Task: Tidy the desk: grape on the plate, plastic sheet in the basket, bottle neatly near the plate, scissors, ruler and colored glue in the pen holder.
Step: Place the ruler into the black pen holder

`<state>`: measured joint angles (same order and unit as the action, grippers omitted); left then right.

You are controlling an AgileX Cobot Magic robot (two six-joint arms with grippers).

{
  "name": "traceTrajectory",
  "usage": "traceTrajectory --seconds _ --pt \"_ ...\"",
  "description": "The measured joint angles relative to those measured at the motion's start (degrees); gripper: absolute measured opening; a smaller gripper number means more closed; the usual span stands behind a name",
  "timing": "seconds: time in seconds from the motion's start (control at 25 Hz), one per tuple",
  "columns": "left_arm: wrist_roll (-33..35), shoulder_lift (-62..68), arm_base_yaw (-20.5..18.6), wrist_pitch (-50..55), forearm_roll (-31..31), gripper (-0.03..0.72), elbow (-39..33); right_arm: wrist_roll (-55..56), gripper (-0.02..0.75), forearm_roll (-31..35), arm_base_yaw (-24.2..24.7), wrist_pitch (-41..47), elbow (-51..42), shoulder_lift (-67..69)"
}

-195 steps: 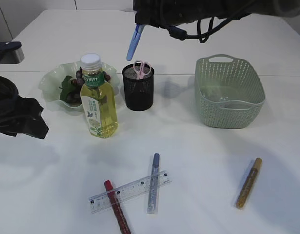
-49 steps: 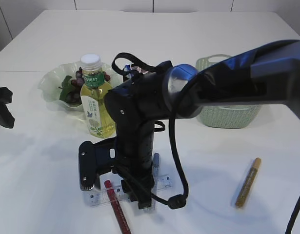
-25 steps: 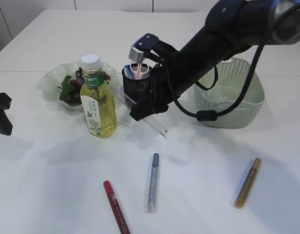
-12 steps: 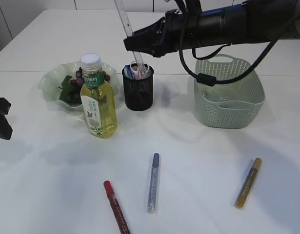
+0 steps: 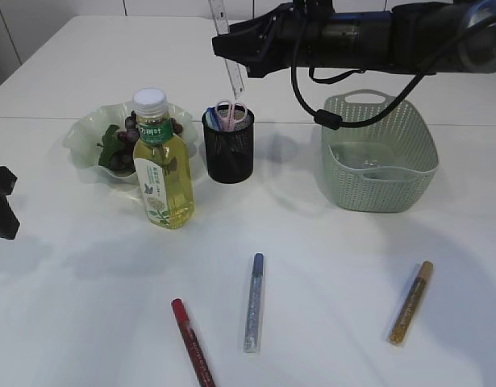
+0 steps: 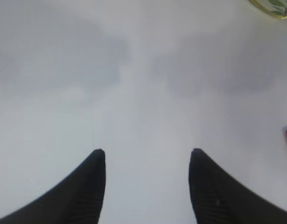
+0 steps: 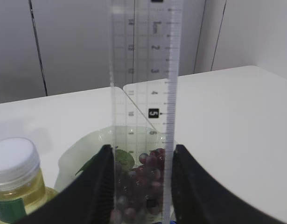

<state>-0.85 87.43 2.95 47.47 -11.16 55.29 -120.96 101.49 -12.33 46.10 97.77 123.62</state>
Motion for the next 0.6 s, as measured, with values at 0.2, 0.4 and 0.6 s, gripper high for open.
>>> traceTrajectory --seconds 0.2,0.4,0.6 --pt "0.8 0.0 0.0 1.6 0.0 0.407 0.0 -0.1 0.290 0.0 0.0 -0.1 4.8 5.5" --pt "0.8 0.0 0.0 2.7 0.1 0.386 0.0 -0.2 0.290 0.0 0.0 -0.4 7.9 9.2" --pt "0.8 0.0 0.0 2.7 0.2 0.377 0.0 -0.2 0.290 0.0 0.0 -0.8 11.0 11.5"
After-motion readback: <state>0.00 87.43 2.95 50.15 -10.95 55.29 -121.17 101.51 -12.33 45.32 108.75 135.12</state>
